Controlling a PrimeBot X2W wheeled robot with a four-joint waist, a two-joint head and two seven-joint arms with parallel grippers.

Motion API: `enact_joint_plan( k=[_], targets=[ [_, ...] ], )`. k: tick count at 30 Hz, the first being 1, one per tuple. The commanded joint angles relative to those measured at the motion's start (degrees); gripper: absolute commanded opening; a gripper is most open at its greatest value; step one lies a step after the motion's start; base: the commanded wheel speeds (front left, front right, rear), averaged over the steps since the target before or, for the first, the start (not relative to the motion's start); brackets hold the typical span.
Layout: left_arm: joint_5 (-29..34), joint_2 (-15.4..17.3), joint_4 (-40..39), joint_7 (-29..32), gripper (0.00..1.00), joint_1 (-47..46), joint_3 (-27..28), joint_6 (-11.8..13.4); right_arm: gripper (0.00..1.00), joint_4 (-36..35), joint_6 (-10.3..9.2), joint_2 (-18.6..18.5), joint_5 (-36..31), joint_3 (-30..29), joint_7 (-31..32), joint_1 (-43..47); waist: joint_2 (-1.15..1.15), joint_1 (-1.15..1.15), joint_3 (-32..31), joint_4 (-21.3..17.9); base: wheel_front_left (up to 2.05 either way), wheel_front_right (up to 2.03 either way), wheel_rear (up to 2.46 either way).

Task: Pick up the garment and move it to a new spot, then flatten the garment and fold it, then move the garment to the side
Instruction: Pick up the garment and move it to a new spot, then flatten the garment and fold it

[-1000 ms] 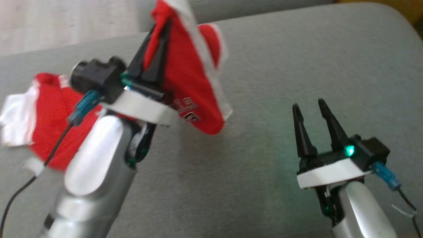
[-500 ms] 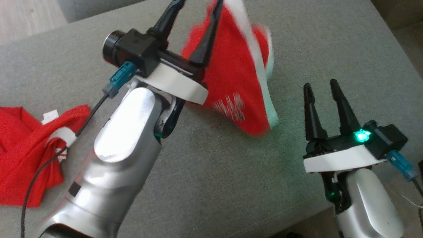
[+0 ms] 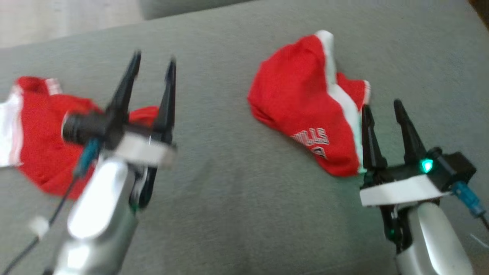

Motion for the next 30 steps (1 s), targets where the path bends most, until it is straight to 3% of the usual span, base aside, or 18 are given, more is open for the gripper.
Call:
enact_joint_plan(
  k=[1, 5, 12, 23, 30],
  targets=[
    [0.3, 1.7, -2.6, -0.6, 1.00, 0.7, 2.5, 0.6, 1.00, -1.3, -0.04, -0.2, -0.6, 1.0, -0.6, 0.4, 0.00, 0.00, -3.1, 4.2, 0.00, 0.00, 0.00],
    [0.0, 1.8, -5.8, -0.7, 1.00, 9.6, 4.6, 2.1, 1.00, 0.5, -0.04, -0.2, -1.5, 1.3, -0.6, 2.2, 0.00, 0.00, -5.5, 7.5, 0.00, 0.00, 0.00],
    [1.9, -1.8, -11.4, -0.7, 1.00, 21.1, 7.8, 3.4, 1.00, 2.5, -0.04, -0.2, -1.3, 1.9, -0.6, 3.6, 0.00, 0.00, -7.4, 9.5, 0.00, 0.00, 0.00],
    [5.7, -5.8, -12.3, -0.7, 1.00, 21.1, 9.0, 1.1, 1.00, 3.7, -0.04, -0.2, -1.8, -1.5, -0.6, -3.2, 0.00, 0.00, -4.8, 10.8, 0.00, 0.00, 0.00],
    [6.8, -7.9, -10.6, -0.7, 1.00, 18.8, 8.2, -0.8, 1.00, 13.5, -0.04, -0.2, -4.5, -9.4, 2.2, -15.1, 0.00, 0.00, -1.3, 13.8, 0.00, 0.00, 0.00]
  ],
)
